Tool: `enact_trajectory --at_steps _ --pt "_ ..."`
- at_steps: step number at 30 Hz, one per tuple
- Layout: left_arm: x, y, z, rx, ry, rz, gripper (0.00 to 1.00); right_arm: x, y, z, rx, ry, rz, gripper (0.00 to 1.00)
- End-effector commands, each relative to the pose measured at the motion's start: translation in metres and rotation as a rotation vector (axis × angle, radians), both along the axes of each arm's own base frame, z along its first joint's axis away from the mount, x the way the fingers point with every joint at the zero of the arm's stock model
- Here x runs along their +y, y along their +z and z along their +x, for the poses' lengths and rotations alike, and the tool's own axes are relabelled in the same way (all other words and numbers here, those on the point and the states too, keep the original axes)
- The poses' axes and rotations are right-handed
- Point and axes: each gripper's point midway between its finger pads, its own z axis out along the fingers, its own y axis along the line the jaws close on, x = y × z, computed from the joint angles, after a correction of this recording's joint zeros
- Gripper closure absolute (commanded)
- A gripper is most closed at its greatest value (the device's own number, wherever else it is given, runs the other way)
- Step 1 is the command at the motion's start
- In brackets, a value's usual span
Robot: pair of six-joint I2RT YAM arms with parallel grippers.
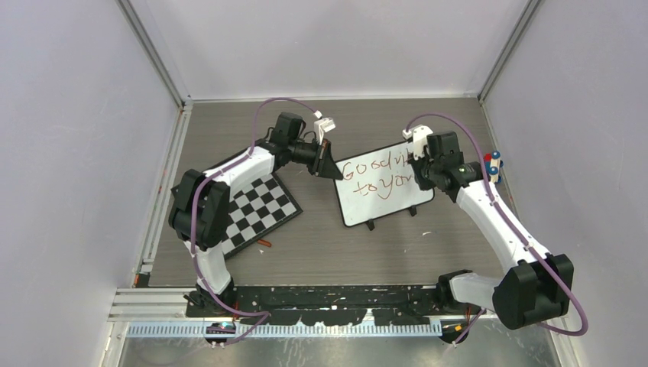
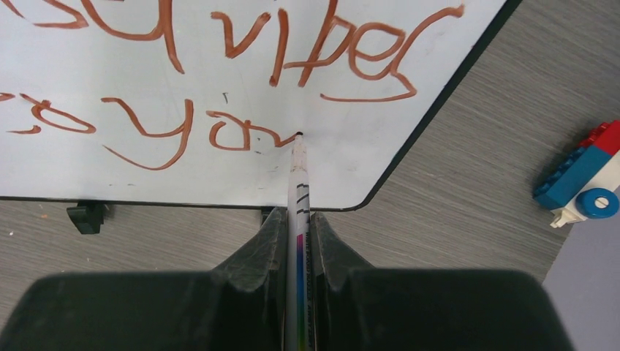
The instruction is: Write a sentence on the whiteboard
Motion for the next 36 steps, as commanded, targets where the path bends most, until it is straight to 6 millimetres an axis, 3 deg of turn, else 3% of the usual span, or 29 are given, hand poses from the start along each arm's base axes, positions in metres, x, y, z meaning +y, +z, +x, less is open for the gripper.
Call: enact_trajectory --at_steps 1,10,24,30,36 --pt "0.0 0.0 0.006 -0.022 0.015 0.015 1.0 -0.002 0.034 0.03 -0.139 -0.026 -0.003 1.0" --pt "0.0 -0.001 0.006 -0.02 0.013 0.015 1.0 0.0 0.037 0.029 -0.143 -0.018 0.014 1.0" --pt "0.001 -0.002 0.006 -0.022 0.014 0.015 1.0 0.008 -0.004 0.003 -0.014 0.037 0.036 1.0" --pt "0.001 -0.003 0.005 -0.02 0.012 0.017 1.0 -0.004 -0.004 0.002 -0.017 0.016 -0.022 1.0" --pt "0.001 -0.004 0.005 -0.016 0.013 0.019 1.0 -0.005 0.014 -0.003 -0.02 0.034 -0.029 1.0"
